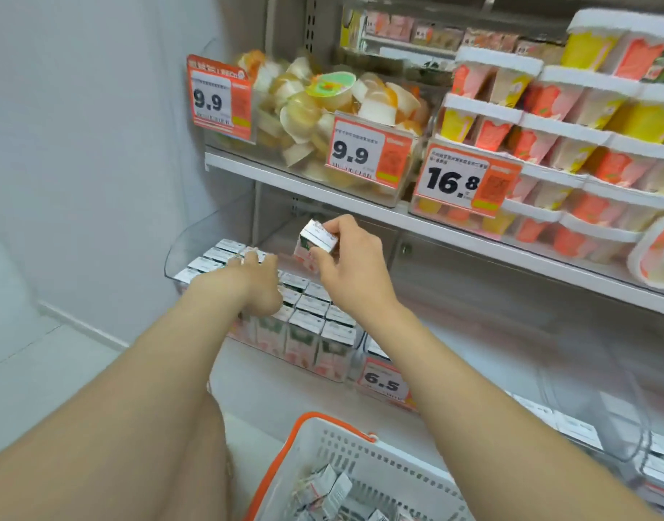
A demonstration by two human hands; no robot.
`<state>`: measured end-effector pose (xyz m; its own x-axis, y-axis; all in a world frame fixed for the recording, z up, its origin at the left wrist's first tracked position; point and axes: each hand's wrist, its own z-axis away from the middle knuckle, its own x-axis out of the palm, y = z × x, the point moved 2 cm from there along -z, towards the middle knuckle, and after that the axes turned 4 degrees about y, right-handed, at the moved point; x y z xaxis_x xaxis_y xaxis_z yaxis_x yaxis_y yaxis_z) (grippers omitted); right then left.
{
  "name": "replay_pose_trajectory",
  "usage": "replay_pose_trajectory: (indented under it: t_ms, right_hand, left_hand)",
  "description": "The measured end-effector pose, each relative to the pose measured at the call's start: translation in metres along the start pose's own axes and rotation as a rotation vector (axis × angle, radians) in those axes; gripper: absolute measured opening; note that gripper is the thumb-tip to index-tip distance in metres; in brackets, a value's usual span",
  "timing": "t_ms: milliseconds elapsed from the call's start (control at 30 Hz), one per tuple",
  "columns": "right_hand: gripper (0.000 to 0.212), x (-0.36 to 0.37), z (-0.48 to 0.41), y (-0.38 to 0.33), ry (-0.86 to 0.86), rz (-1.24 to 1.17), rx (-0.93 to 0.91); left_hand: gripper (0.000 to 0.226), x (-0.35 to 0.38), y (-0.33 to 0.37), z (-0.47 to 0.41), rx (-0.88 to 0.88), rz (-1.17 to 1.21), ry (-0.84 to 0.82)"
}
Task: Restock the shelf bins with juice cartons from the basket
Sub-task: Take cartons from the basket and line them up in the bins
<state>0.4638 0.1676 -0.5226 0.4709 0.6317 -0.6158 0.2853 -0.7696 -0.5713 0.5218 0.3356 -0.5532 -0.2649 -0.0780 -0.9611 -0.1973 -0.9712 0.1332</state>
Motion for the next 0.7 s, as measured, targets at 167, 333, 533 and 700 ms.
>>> replay_pose_trajectory:
  t_ms: [167, 333, 533, 700]
  right_hand:
    - [0.024, 0.06, -0.034, 0.024, -0.162, 0.083, 0.186]
    - [0.031, 0.101, -0.053, 0.033, -0.339, 0.097, 0.236]
    - [0.034, 0.118, -0.067, 0.041, -0.566, 0.151, 0.271]
    - [0.029, 0.102, -0.057, 0.036, -0.534, 0.294, 0.157]
  left_hand:
    - [0.083, 0.002, -0.024, -0.013, -0.001, -0.001, -0.075]
    - [0.073, 0.006, -0.032, -0.014, 0.081, -0.005, -0.046]
    - [0.07, 0.004, -0.037, -0.014, 0.119, 0.025, -0.094]
    - [0.047, -0.006, -0.027, -0.005, 0.14, 0.095, -0.027]
